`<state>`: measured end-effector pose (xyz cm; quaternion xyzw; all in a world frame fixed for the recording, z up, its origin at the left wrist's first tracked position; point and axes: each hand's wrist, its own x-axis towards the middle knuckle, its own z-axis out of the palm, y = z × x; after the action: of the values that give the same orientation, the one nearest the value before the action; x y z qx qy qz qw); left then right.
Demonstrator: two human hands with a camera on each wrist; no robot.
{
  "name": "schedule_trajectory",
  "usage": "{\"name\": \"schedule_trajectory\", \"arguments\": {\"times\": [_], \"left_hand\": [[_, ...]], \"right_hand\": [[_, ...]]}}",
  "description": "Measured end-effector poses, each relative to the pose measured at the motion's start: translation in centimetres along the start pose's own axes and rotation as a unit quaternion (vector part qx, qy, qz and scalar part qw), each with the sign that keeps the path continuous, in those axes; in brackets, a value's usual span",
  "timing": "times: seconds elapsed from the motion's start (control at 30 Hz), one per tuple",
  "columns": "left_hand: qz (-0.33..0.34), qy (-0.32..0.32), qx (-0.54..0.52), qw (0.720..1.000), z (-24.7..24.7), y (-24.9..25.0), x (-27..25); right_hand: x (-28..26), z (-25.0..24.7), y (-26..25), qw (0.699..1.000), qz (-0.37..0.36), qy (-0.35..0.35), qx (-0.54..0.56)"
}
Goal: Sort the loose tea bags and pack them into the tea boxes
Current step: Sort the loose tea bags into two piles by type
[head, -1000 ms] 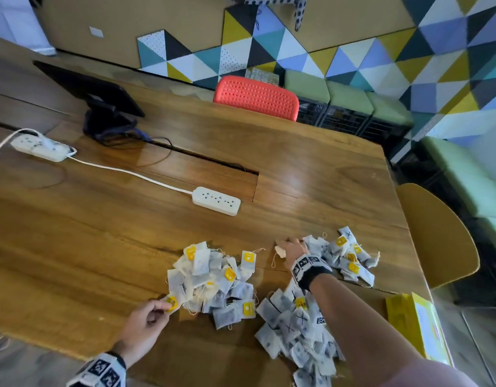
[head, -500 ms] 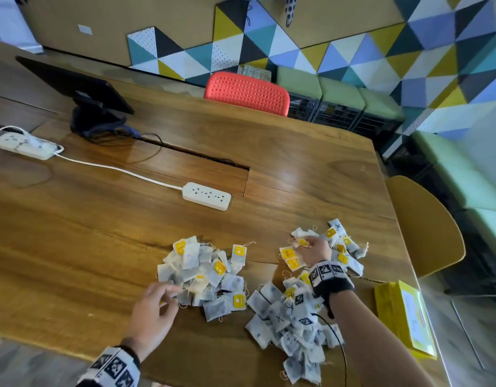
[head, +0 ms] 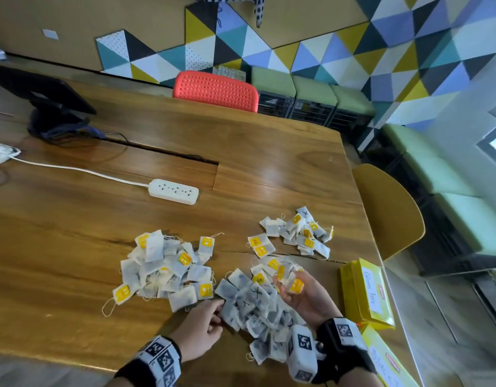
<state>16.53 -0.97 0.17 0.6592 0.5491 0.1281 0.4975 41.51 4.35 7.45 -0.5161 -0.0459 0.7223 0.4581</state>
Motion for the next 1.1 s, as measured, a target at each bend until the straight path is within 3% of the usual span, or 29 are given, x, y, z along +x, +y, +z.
{"name": "schedule_trajectory", "arguments": {"times": [0.23,0.4,0.47,0.57,0.67,0.77,0.83,0.97,1.1], "left_hand": [[0.029,0.003,0.113,0.993,2.8,2.9,2.6],[0.061,0.096,0.229,0.967,2.2,3.9,3.1],[0.058,0.084,0.246,0.964,2.2,4.1,3.1],[0.070,0.088,0.182,0.977,2.5,5.3,3.3],[0.113,0.142,0.028,0.983,1.5,8.3,3.3],[0.115,0.088,-0.085,0.986,0.3,11.0,3.3],[0.104,0.054,-0.081,0.990,-0.2,11.4,3.6],[0.098,0.066,-0.049,0.992,-1.4,10.9,4.4],[0.046,0.040,-0.137,0.989,-3.1,10.4,4.4]], "right_hand": [[-1.6,-1.5,-0.1,1.000,0.023,-0.019,0.005],[-3.1,-1.9,-1.0,0.997,0.044,-0.060,0.022],[-3.6,-2.1,-1.1,0.996,0.039,-0.073,0.022],[-4.0,-2.3,-1.0,0.996,0.026,-0.081,0.008],[-3.8,-2.1,-0.7,0.997,-0.001,-0.072,-0.026],[-3.5,-1.3,-0.2,0.995,-0.035,-0.059,-0.068],[-3.5,-0.5,0.2,0.990,-0.047,-0.070,-0.116],[-3.5,0.9,0.6,0.981,-0.056,-0.071,-0.173],[-4.0,1.2,0.8,0.988,-0.062,-0.138,-0.040]]}}
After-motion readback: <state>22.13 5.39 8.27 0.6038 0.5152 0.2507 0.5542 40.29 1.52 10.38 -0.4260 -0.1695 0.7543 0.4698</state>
